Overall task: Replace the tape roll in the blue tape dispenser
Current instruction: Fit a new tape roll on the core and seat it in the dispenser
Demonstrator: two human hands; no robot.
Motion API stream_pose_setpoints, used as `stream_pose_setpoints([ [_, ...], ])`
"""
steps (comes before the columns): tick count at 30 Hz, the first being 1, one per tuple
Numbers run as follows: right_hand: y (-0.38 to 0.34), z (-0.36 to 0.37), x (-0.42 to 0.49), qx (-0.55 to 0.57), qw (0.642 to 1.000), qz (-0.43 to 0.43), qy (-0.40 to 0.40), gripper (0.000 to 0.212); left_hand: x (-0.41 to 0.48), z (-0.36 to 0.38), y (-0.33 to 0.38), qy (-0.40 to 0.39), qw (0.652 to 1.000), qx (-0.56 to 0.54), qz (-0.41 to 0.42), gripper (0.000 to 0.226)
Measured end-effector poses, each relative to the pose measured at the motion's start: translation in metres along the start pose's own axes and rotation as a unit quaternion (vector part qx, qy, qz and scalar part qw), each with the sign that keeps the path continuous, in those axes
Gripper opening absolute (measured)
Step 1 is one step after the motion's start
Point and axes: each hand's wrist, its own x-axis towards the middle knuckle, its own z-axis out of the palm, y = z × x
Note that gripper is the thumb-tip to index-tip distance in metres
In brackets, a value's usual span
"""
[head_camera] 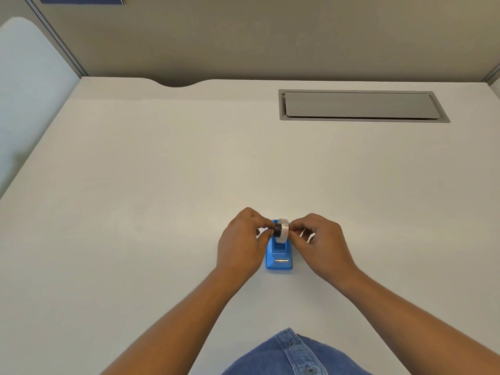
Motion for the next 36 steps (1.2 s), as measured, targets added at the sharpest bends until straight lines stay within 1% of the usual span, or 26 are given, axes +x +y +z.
stream_pose_setpoints([
  [4, 0.003, 0.000, 0.005, -0.008, 1.000, 0.000, 0.003, 0.017, 0.005, 0.005, -0.001, 0.005, 1.000, 0.006, 0.002, 0.009],
  [11, 0.006, 0.003, 0.009, -0.026, 1.000, 0.008, -0.007, 0.010, 0.008, 0.009, -0.005, -0.008, 1.000, 0.011, -0.012, 0.009],
  [16, 0.004, 0.003, 0.010, -0.033, 0.999, 0.010, -0.010, 0.016, 0.008, 0.010, -0.007, -0.006, 1.000, 0.012, -0.011, 0.010],
  [18, 0.003, 0.002, 0.010, -0.033, 0.999, 0.018, -0.018, 0.015, 0.008, 0.010, -0.011, -0.005, 1.000, -0.003, 0.003, 0.017],
  [20, 0.003, 0.000, 0.009, -0.025, 0.998, 0.034, -0.035, 0.021, 0.006, 0.008, -0.016, -0.017, 0.999, -0.024, 0.017, 0.029],
  [22, 0.002, -0.003, 0.007, -0.004, 0.997, 0.051, -0.063, 0.035, 0.002, 0.004, -0.022, -0.052, 0.997, -0.038, 0.032, 0.049],
  [25, 0.000, -0.005, 0.004, 0.005, 0.993, 0.056, -0.105, 0.053, -0.004, -0.001, -0.030, -0.121, 0.991, -0.028, 0.053, 0.085],
  [27, -0.001, -0.005, 0.005, -0.005, 0.992, 0.043, -0.115, 0.060, -0.006, 0.001, -0.033, -0.142, 0.988, -0.006, 0.060, 0.098],
  [29, -0.004, -0.005, 0.007, -0.024, 0.993, 0.022, -0.111, 0.058, -0.006, 0.005, -0.033, -0.136, 0.988, 0.020, 0.071, 0.097],
  [31, -0.007, -0.004, 0.011, -0.043, 0.994, 0.005, -0.104, 0.051, -0.006, 0.009, -0.032, -0.120, 0.989, 0.038, 0.081, 0.090],
  [36, -0.015, -0.005, 0.016, -0.087, 0.991, -0.020, -0.104, 0.041, -0.008, 0.010, -0.029, -0.111, 0.989, 0.046, 0.082, 0.086],
])
